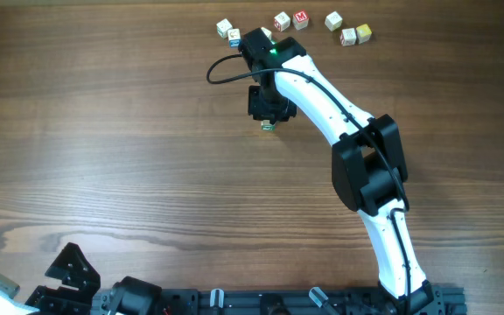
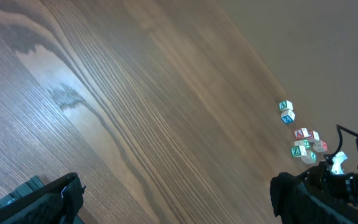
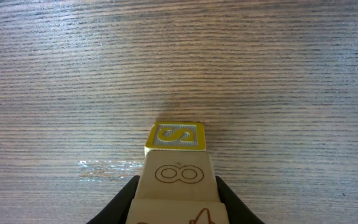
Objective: Form a tower
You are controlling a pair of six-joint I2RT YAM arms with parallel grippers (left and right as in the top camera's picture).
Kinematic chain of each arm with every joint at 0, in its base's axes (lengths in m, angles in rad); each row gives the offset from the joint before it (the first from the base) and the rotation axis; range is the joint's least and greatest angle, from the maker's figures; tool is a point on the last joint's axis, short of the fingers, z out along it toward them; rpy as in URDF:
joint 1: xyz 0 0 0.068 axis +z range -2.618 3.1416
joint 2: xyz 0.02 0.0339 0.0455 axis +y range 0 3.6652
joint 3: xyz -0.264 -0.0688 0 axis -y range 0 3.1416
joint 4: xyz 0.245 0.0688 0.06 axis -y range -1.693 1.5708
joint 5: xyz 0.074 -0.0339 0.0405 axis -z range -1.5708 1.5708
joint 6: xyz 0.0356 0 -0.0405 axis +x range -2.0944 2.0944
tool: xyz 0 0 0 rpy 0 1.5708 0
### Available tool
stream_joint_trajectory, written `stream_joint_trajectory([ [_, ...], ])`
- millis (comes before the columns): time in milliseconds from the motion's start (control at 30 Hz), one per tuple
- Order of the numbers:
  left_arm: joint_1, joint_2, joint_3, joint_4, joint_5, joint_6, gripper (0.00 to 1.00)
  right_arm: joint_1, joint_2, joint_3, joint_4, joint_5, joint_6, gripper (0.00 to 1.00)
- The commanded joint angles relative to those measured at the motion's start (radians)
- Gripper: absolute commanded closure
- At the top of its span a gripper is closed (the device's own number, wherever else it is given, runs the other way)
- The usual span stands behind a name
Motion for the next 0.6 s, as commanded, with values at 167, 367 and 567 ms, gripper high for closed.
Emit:
stream_joint_trajectory([
  [167,0.006,-0.005,-0.003,0.002,-0.013,-0.009,0.0,-0.002,-0.006,0.019,0.007,0.001,-0.009,0.87],
  [367,0.006,-0.005,-0.003,0.002,-0.013,-0.009,0.0,-0.002,-0.006,0.019,0.005,-0.006,-0.009,0.87],
  [567,0.006,-0.005,-0.003,0.002,-0.013,-0.009,0.0,-0.002,-0.006,0.019,-0.002,-0.006,-0.01,0.87],
])
